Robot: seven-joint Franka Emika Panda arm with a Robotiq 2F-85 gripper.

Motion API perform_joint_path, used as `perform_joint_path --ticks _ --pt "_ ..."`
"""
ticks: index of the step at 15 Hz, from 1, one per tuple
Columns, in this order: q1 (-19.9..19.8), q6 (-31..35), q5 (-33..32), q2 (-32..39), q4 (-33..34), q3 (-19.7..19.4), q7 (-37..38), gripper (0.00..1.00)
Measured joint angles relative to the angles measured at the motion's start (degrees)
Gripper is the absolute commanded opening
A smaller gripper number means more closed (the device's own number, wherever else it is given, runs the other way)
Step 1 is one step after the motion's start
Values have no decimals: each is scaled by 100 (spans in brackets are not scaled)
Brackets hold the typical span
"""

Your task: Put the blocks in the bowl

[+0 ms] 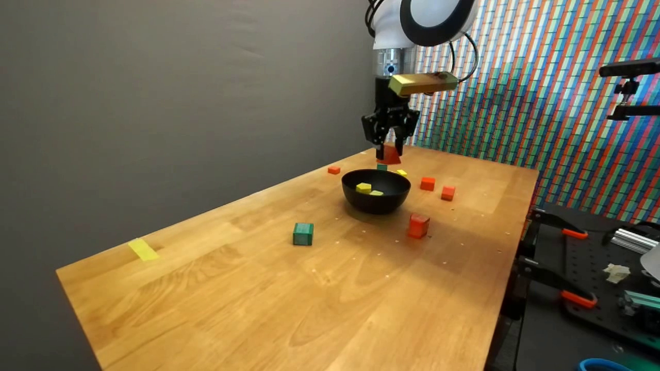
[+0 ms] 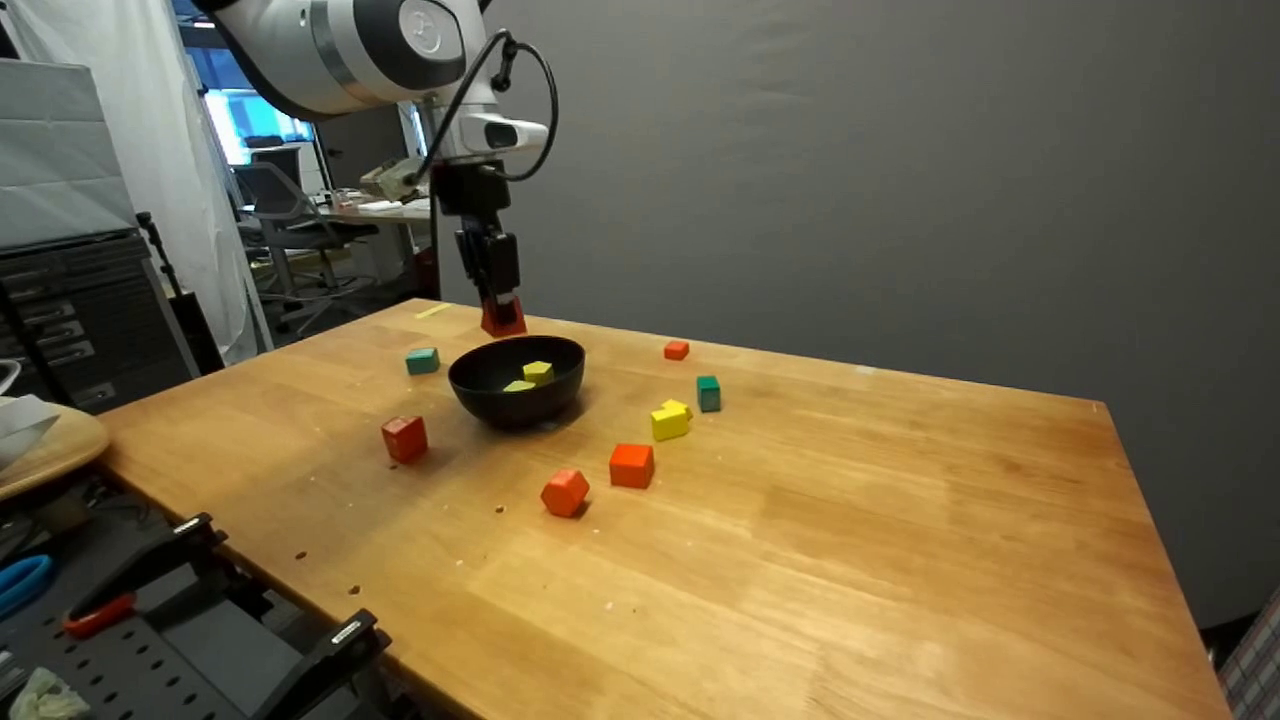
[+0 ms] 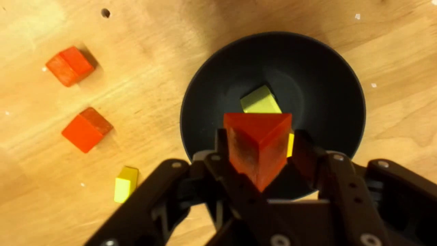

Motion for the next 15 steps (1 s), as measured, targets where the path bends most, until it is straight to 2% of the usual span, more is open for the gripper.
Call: perform_joint_path --ticks 1,3,7,10,15 --pt "-54 107 31 -25 -98 40 52 95" --pt "-112 314 43 -93 -240 121 145 100" --pt "-117 575 40 -344 -350 332 203 100" --pt "-100 595 43 -473 -292 715 -4 100" --pt "-24 798 631 -3 117 1310 -386 100"
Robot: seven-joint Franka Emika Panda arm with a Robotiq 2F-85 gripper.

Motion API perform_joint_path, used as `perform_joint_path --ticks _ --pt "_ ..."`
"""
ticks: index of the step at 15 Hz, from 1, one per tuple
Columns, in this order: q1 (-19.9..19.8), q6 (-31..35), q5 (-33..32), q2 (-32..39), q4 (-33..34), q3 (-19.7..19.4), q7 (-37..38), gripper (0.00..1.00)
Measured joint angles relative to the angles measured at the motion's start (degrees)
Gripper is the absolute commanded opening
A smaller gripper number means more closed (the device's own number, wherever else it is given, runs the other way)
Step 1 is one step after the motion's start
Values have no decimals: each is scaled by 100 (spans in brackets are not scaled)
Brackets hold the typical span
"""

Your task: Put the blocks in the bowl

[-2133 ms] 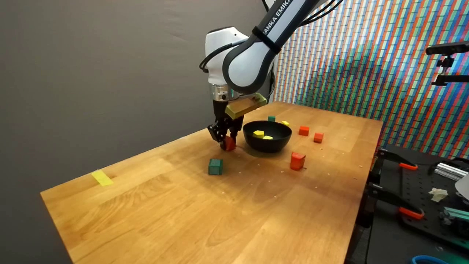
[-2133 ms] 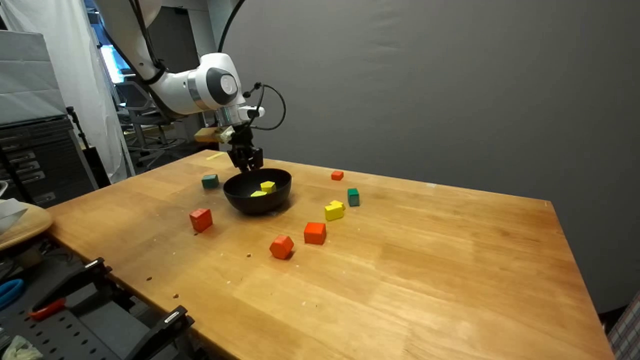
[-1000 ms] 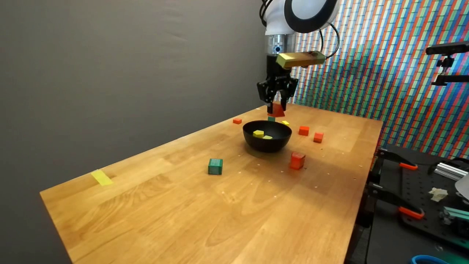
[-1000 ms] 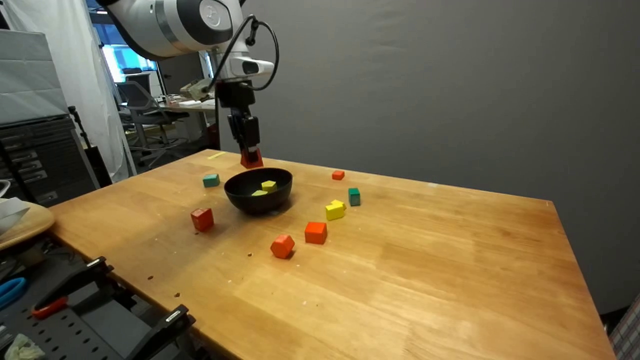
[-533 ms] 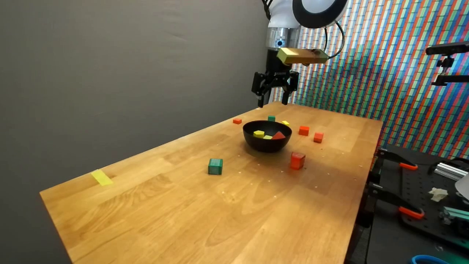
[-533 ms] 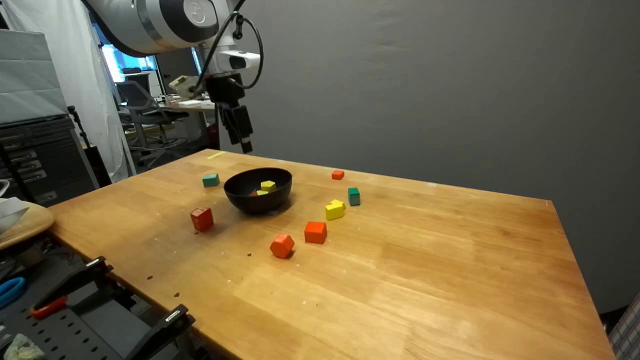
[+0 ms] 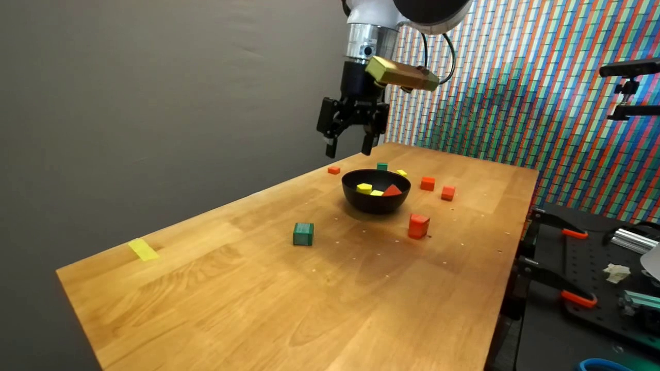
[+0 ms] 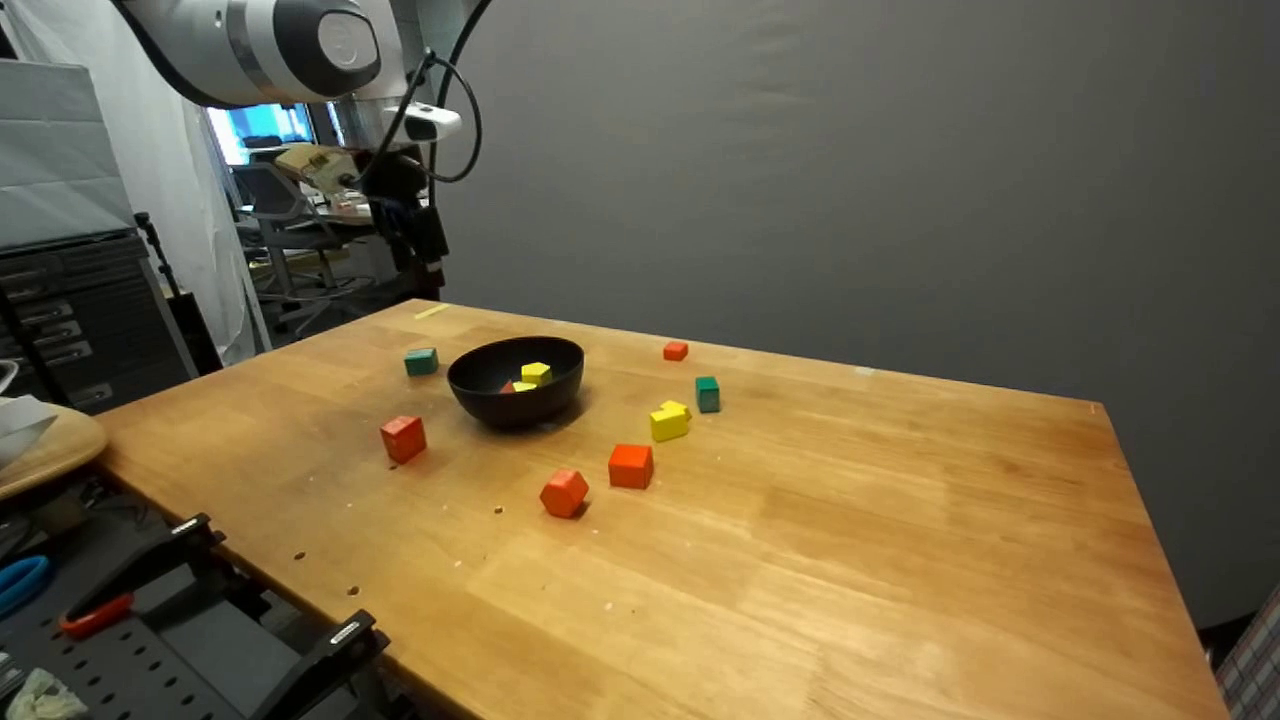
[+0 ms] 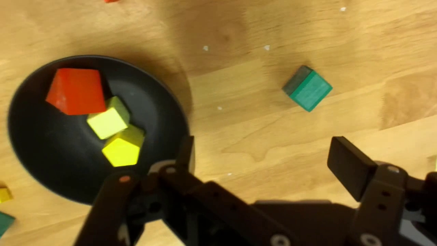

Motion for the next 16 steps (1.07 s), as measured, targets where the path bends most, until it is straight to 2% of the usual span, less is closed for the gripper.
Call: perform_joint_path --ticks 3,6,9,12,13,14,16 --pt "128 372 61 725 461 33 53 100" --pt "446 387 36 1556 1128 -238 618 100" --pt "900 204 -41 2284 1851 -616 1261 100" --pt "1165 -235 -41 2820 2524 -759 1716 100" --pt "1207 -412 -41 2949 2713 -761 1818 89" --pt "1240 -599 -41 3055 2887 -761 1896 74" --pt "1275 -915 -41 3170 3121 -750 1986 58"
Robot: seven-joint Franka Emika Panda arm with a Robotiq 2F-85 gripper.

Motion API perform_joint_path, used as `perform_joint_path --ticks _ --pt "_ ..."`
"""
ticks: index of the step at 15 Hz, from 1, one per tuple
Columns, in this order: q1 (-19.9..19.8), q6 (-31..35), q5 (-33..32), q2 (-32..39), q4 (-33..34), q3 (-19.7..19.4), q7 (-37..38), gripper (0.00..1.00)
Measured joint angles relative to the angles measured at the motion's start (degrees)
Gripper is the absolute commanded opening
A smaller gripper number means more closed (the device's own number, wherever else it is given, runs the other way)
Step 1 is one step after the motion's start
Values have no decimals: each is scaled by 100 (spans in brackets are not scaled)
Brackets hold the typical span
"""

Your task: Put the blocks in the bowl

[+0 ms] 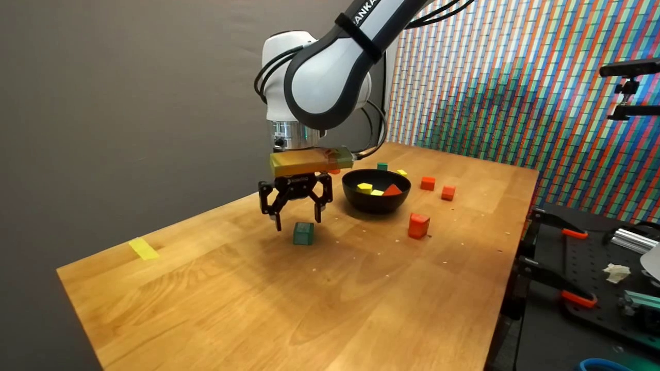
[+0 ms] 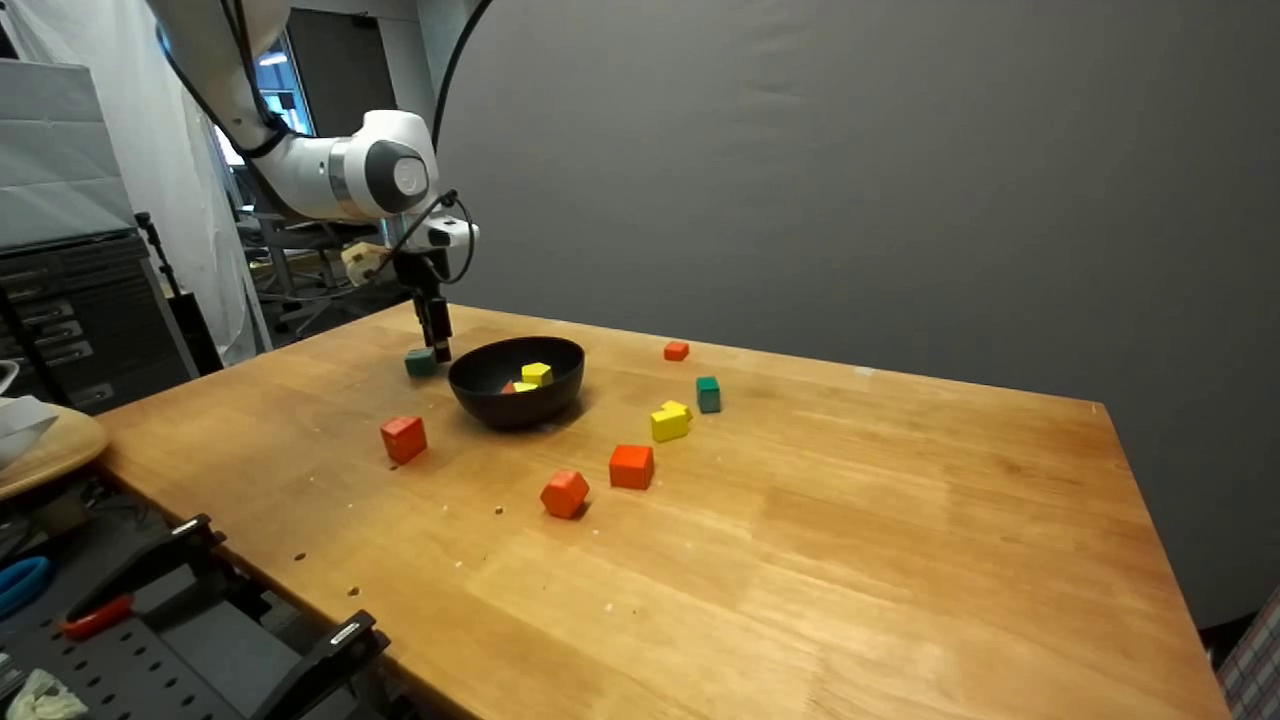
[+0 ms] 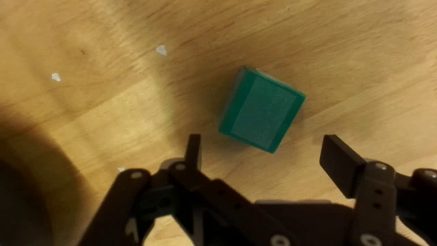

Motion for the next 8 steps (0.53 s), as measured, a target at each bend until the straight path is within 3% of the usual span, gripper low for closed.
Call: perform_joint_path --ticks 5,8 --pt "-43 -517 89 8 187 57 102 20" --pt "-183 -737 268 8 243 166 104 20"
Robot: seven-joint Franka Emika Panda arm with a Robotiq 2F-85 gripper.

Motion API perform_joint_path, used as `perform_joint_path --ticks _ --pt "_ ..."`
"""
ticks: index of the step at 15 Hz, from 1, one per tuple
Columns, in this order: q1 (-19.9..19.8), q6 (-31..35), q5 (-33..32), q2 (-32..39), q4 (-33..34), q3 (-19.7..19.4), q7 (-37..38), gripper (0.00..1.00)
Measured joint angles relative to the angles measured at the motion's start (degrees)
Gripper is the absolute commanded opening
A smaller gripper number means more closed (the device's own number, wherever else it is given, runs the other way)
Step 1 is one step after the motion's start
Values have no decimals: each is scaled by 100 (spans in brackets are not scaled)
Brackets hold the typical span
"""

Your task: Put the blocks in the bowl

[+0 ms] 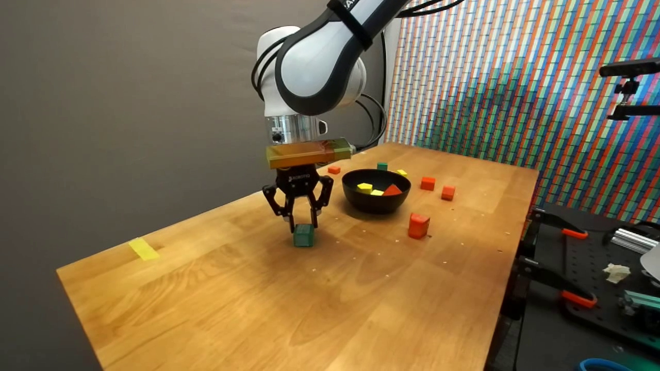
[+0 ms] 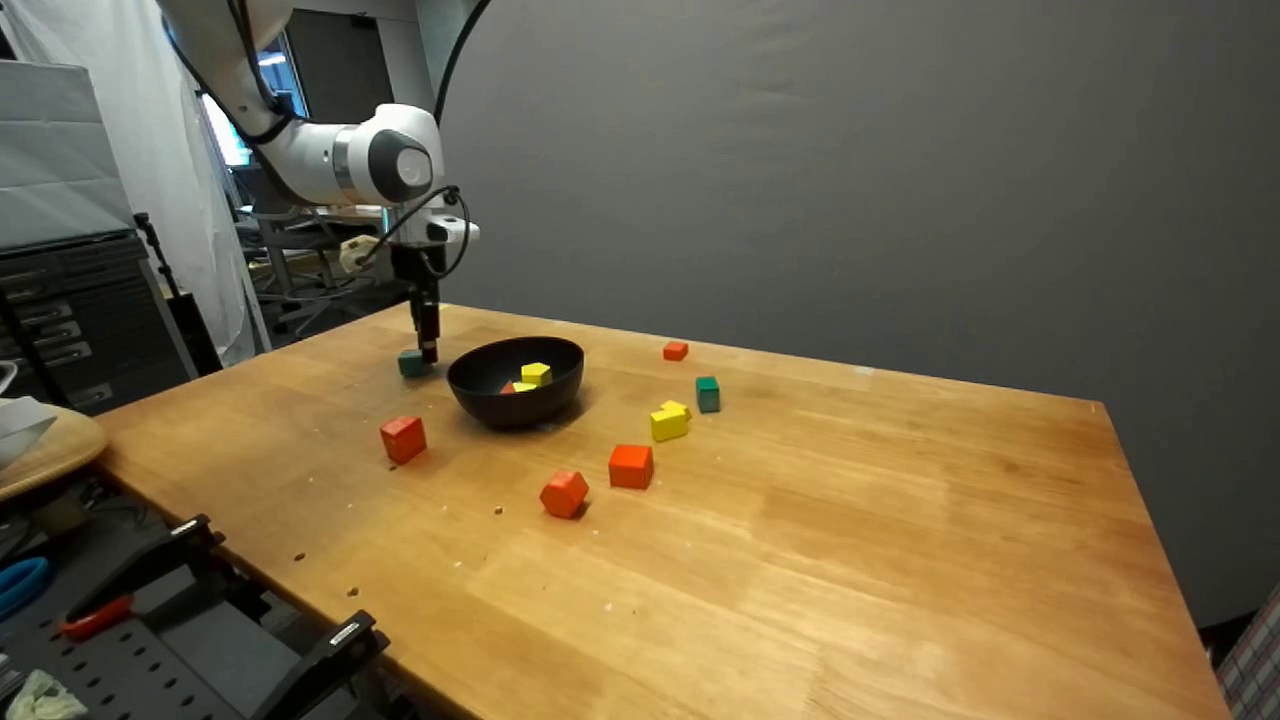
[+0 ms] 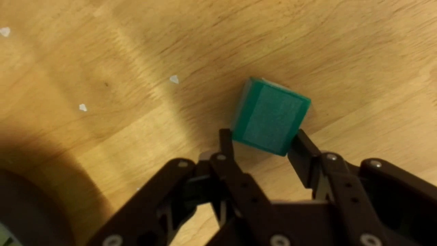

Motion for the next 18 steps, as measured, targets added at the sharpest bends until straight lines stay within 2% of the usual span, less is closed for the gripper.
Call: perform_joint_path --ticks 5,8,14,18 --pt "-229 -46 170 -85 42 101 -24 20" --pt "-313 -31 -1 -562 -138 -8 -64 20" --pt "-371 -47 -1733 -2119 -1519 -802 259 20" --pt "-875 94 -1956 -2669 -2511 -866 277 20"
